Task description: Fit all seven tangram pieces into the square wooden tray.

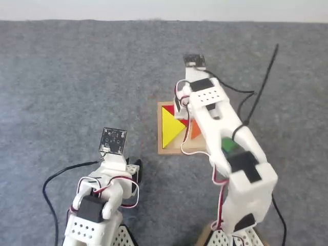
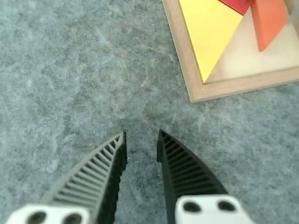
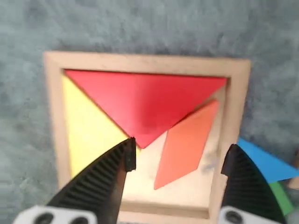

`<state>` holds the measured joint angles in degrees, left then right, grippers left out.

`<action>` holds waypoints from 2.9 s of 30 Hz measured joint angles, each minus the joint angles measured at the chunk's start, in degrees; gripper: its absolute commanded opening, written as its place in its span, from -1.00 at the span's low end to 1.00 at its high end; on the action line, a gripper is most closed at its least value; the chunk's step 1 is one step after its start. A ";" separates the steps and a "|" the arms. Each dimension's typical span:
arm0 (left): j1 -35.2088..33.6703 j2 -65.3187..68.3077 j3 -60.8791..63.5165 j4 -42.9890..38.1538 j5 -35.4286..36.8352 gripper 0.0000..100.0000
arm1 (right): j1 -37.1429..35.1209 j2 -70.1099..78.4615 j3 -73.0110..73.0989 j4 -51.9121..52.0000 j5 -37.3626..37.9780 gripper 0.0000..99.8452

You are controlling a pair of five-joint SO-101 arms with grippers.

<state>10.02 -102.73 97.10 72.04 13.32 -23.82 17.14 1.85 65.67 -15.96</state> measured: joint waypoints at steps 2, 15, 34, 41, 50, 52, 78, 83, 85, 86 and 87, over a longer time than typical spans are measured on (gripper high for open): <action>0.00 0.00 0.00 0.00 0.00 -0.79 | -0.18 -3.52 0.53 0.09 0.97 -0.41; 0.00 0.00 0.00 0.00 0.00 -0.79 | 3.87 -37.89 34.73 -13.54 22.15 -0.41; 0.00 0.00 0.00 0.00 0.00 -0.79 | 25.58 -17.58 29.71 -9.05 40.35 -0.41; 0.00 0.00 0.00 0.00 0.00 -0.79 | 28.22 -4.40 20.66 -9.93 45.10 -0.41; 0.00 0.00 0.00 0.00 0.00 -0.79 | 25.41 -4.13 19.25 -9.93 43.16 -0.41; 0.00 0.00 0.00 0.00 0.00 -0.79 | 25.32 -4.13 19.25 -9.93 42.81 -0.41; 0.00 0.00 0.00 0.00 0.00 -0.79 | 19.87 1.58 14.07 -10.90 18.81 -0.41; 0.00 0.00 0.00 0.00 0.00 -0.79 | 19.87 1.67 13.36 -9.67 23.12 -0.44; 0.00 0.00 0.00 0.00 0.00 -0.79 | 19.87 1.67 13.19 -9.41 24.70 -0.58; 0.00 0.00 0.00 0.00 0.00 -0.79 | 19.87 1.67 13.19 -9.32 24.97 -0.67; 0.00 0.00 0.00 0.00 0.00 -0.79 | 19.87 1.67 13.19 -9.32 25.14 -0.74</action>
<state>10.02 -102.73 97.10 72.04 13.32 -3.96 18.81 15.03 56.35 9.19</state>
